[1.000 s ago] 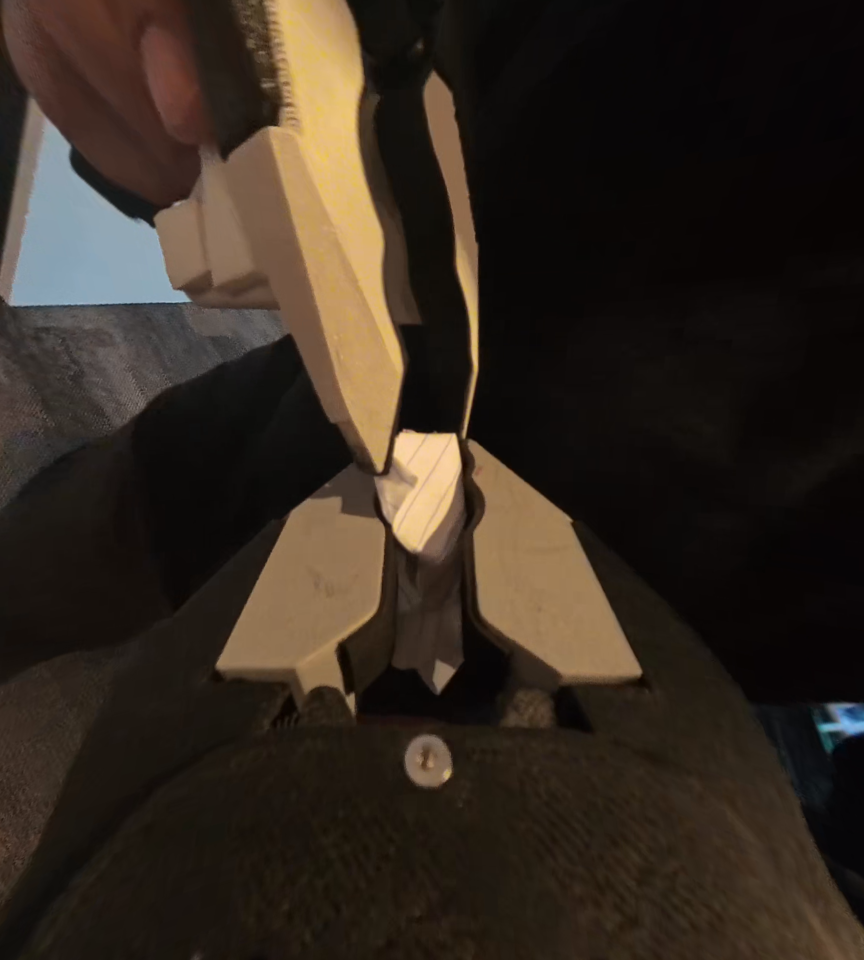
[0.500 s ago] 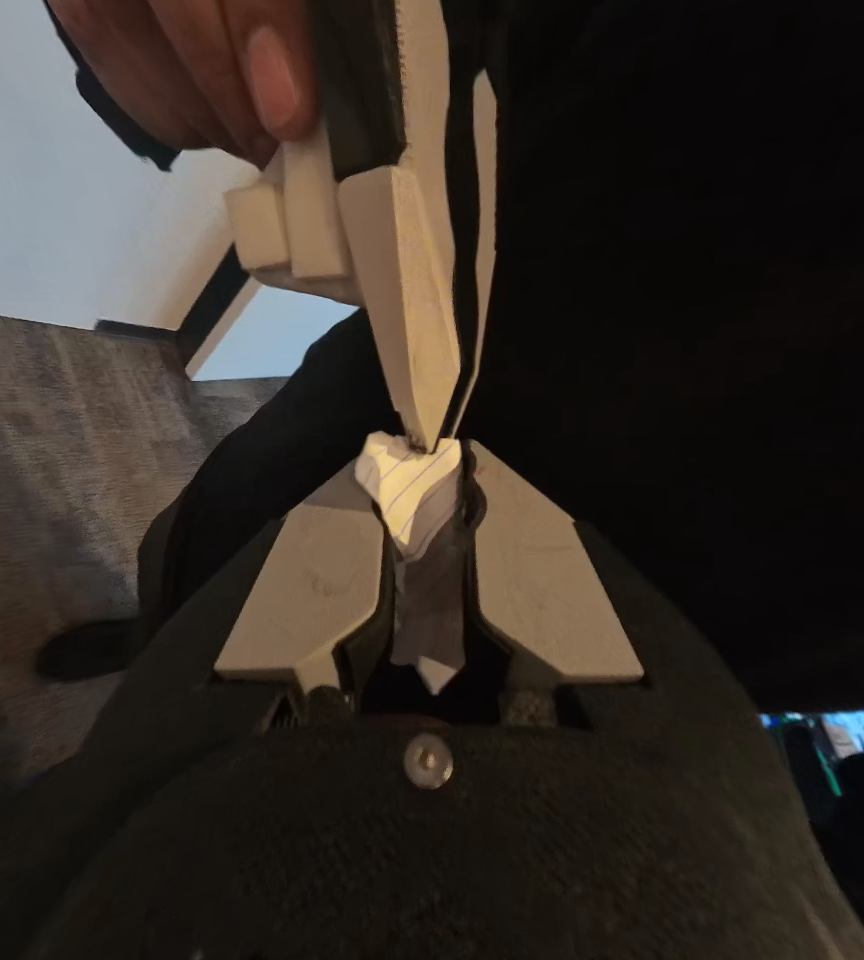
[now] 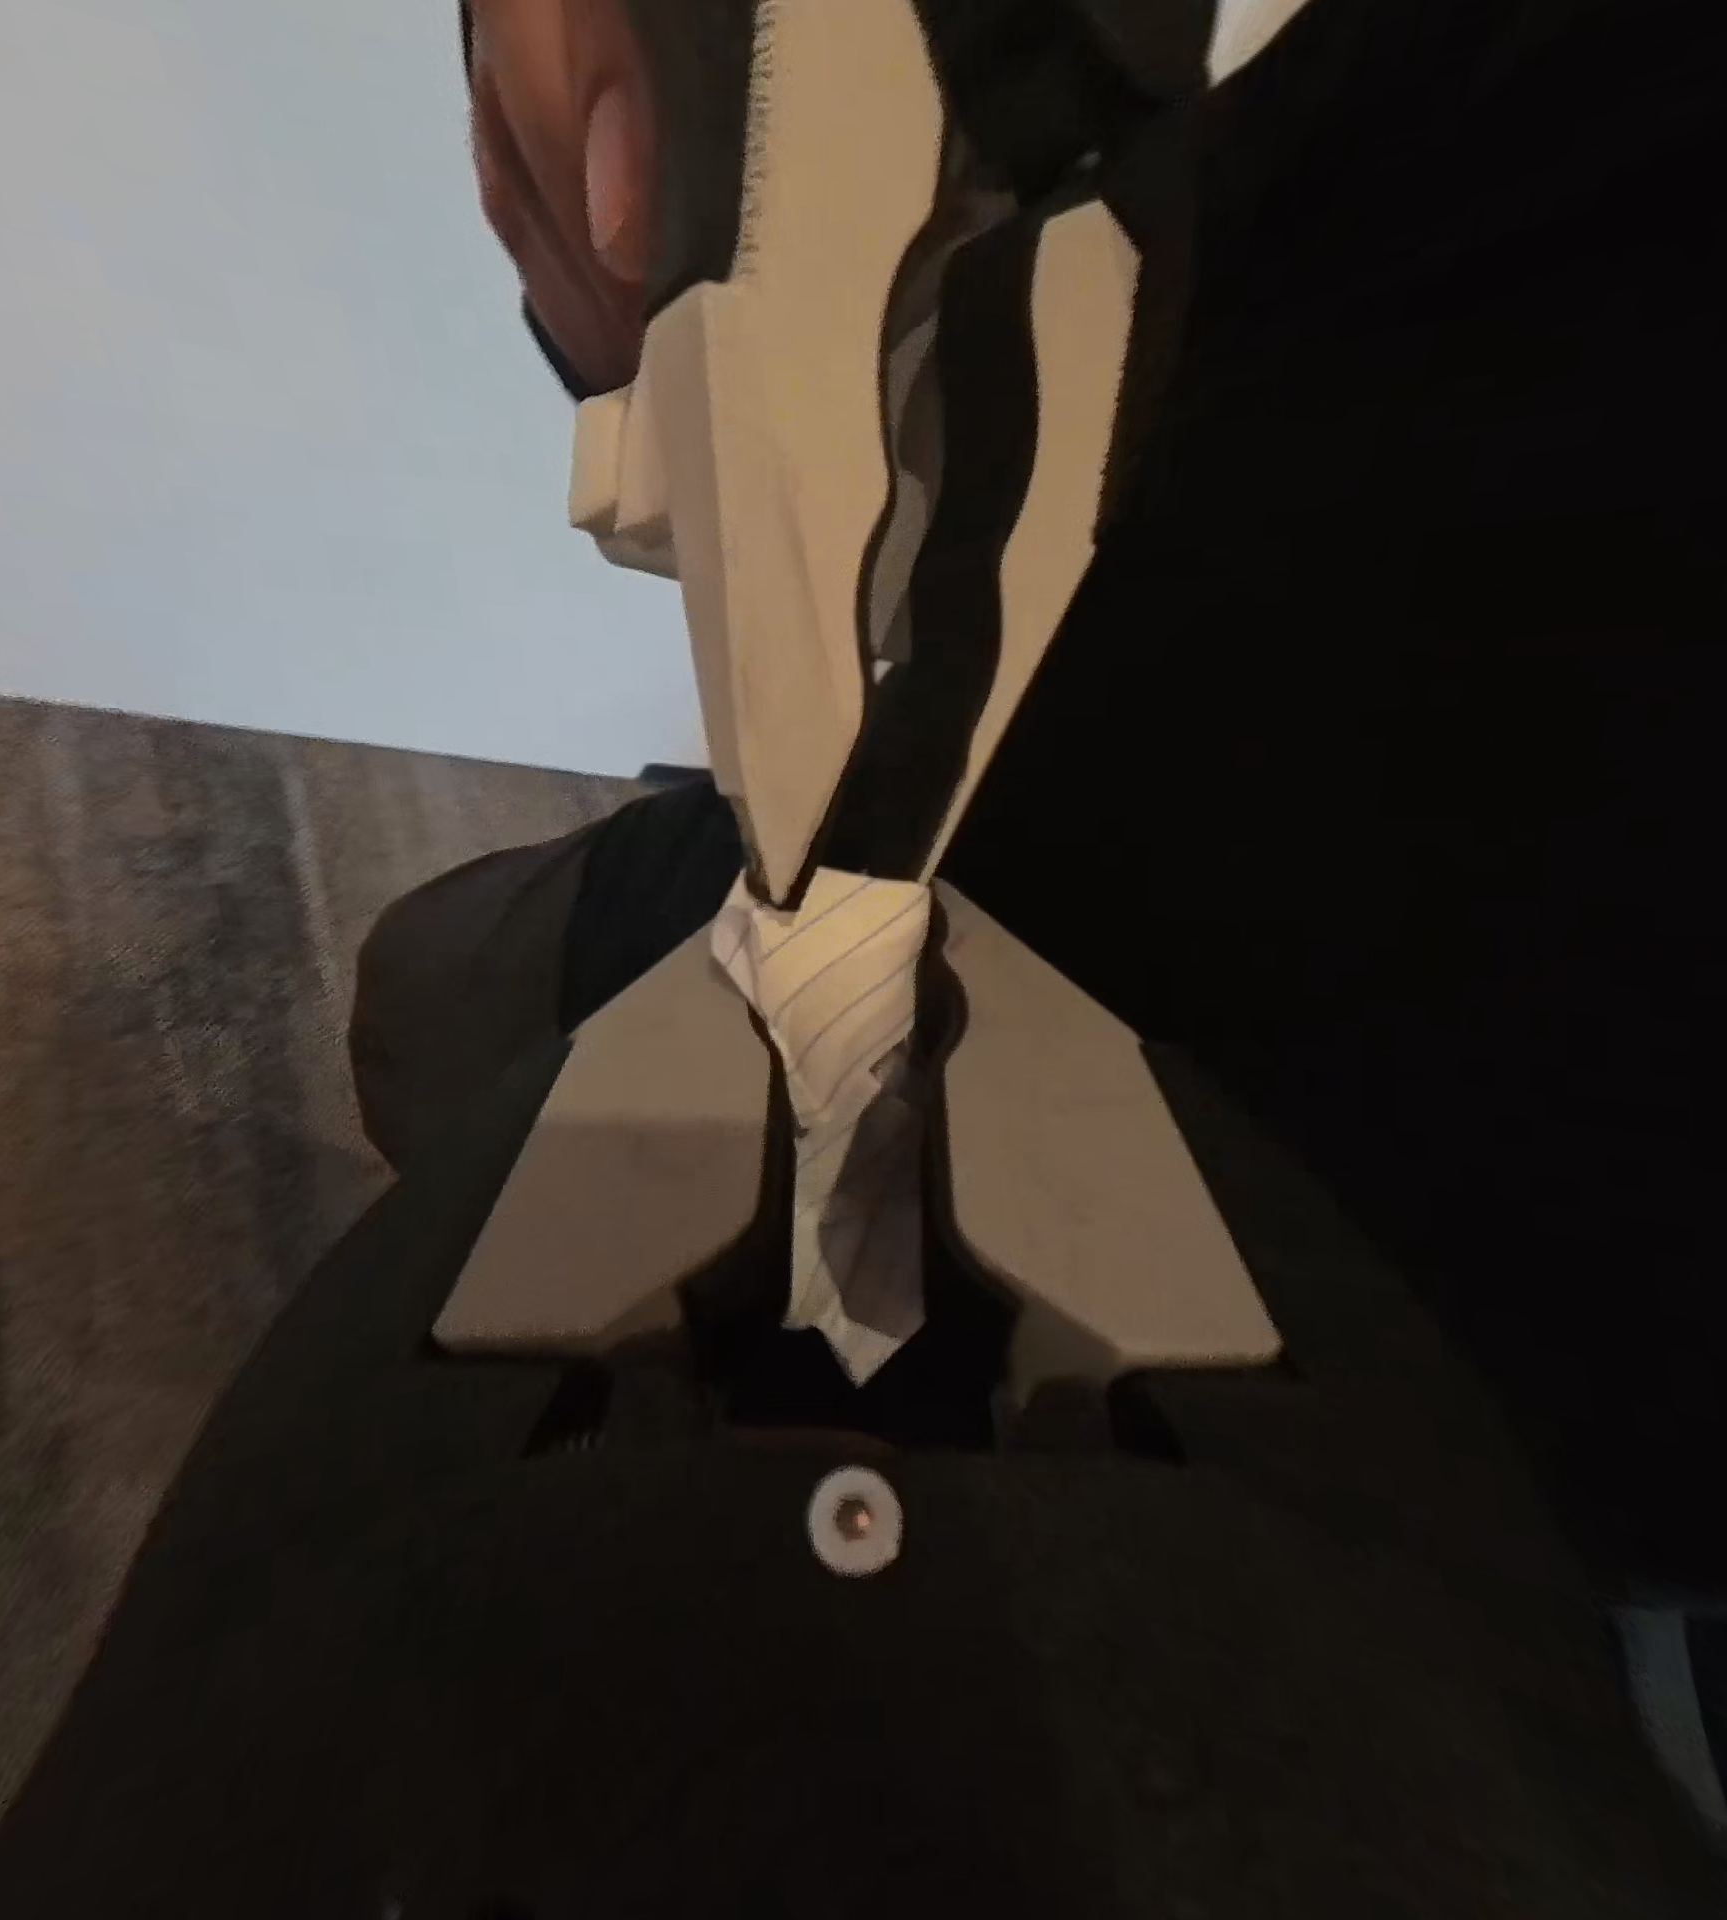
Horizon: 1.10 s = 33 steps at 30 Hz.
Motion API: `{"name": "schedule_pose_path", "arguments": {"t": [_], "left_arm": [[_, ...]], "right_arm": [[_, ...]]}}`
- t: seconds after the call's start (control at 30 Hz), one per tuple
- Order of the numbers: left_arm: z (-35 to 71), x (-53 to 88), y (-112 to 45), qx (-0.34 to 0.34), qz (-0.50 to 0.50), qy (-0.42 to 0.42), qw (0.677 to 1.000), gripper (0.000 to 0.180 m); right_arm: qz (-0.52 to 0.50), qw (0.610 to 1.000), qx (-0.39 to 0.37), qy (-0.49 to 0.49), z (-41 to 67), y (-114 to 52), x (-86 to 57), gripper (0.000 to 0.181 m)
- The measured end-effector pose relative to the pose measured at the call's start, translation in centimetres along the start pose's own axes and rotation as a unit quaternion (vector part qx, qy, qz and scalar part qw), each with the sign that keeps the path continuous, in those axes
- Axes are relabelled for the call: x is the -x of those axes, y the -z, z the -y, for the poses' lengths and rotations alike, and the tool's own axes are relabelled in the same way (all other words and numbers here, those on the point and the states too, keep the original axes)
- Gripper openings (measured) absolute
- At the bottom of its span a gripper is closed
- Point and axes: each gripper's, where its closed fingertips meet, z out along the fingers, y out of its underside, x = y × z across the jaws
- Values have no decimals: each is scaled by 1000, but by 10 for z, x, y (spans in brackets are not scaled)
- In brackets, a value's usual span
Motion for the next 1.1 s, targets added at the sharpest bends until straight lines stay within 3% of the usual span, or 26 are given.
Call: {"name": "schedule_pose_path", "arguments": {"t": [0.3,0.5,0.77,0.9,0.97,1.07,1.1], "left_arm": [[42,142,105,-51,73,36,995,21],[110,263,171,-7,109,61,992,19],[230,352,232,36,25,43,998,20],[262,407,256,37,-14,42,998,21],[279,439,273,28,-31,36,998,20],[302,488,306,6,-48,29,998,20],[309,506,318,-3,-47,21,999,19]], "right_arm": [[70,997,-11,25,-5,-37,-174,17],[97,991,-66,65,-15,-32,-330,30],[150,974,-107,130,2,36,-480,26],[111,982,-79,134,-6,44,-554,40],[96,984,-76,126,-12,47,-590,33],[77,986,-69,130,-17,47,-638,2],[56,988,-67,128,-18,45,-660,1]]}}
